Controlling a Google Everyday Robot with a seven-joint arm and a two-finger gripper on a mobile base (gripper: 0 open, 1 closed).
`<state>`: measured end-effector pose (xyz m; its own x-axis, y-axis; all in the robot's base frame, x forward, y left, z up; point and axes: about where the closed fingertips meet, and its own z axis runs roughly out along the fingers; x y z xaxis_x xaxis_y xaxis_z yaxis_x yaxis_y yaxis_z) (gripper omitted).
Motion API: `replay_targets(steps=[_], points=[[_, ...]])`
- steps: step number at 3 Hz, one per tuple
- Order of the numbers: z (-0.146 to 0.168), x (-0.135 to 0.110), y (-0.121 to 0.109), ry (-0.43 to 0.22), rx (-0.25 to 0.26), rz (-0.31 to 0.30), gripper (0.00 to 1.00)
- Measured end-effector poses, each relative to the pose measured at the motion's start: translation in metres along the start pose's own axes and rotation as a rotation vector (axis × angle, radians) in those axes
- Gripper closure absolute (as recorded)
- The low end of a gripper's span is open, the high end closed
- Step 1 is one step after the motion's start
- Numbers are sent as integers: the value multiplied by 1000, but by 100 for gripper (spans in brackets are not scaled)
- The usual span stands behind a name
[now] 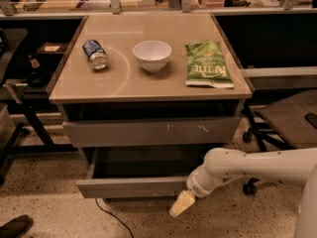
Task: Open middle drawer
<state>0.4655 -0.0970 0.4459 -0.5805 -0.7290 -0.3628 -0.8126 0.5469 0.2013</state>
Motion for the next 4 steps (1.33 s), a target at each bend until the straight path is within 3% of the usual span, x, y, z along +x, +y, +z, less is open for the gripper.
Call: replay_targets(steps=[1,3,4], points=[[4,-4,-5,-17,0,-9,0],[-21,-28,-23,-131,22,-22,0],[-22,-27,-24,-133,23,-22,0]])
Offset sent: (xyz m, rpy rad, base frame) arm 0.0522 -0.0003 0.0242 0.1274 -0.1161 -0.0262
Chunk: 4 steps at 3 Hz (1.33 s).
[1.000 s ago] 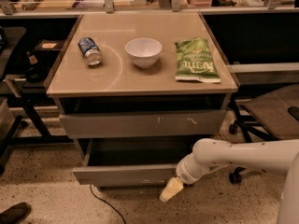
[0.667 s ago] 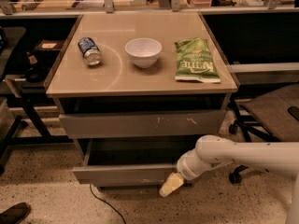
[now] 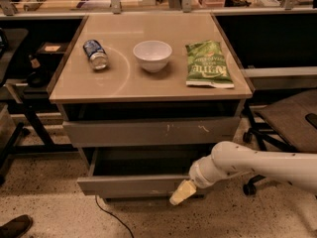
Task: Open middle drawer
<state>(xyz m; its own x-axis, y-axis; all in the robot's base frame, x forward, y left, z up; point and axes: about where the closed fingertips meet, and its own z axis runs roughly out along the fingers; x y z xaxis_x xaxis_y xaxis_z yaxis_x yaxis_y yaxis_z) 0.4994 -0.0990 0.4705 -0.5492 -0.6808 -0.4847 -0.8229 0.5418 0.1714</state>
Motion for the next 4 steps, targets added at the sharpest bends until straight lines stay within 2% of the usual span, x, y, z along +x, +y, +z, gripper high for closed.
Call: replay_targets(steps=[3,4], points=[[59,-4,-10,24,-42,-35,0],[57,6,5,48,-74,-13,0]])
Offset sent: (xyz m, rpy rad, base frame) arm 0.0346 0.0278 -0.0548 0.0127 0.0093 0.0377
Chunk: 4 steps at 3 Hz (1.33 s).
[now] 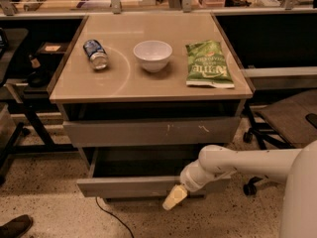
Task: Open middle drawer
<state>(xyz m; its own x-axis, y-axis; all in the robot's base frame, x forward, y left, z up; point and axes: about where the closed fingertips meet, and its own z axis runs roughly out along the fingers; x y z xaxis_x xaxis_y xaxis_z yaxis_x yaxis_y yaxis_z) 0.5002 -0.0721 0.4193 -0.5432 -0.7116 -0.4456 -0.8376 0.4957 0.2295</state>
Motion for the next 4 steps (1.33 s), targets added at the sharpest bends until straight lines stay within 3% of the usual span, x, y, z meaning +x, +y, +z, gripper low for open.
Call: replay_targets(steps=[3,4], points=[[-94,68,80,103,-32,189,0],[-98,68,81,105,-26,186,0]])
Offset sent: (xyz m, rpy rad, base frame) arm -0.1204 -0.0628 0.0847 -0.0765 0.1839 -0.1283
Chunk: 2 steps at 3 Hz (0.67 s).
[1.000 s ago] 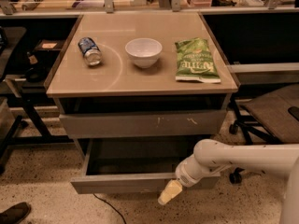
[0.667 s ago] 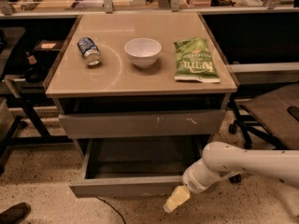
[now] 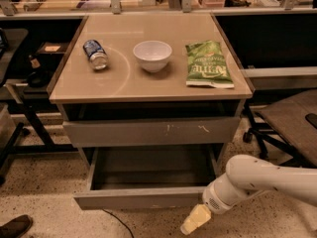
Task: Open middle drawer
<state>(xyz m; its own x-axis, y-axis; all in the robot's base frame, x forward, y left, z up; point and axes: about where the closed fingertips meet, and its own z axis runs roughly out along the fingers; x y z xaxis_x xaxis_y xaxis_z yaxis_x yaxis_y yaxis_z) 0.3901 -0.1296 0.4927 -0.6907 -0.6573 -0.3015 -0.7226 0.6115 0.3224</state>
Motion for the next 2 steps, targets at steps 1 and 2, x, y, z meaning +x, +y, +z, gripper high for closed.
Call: replay_targets(steps=[1,2], points=[[6,-23,-17,-46,13,-14,0],[14,-44,-38,-78,27,-26,0]])
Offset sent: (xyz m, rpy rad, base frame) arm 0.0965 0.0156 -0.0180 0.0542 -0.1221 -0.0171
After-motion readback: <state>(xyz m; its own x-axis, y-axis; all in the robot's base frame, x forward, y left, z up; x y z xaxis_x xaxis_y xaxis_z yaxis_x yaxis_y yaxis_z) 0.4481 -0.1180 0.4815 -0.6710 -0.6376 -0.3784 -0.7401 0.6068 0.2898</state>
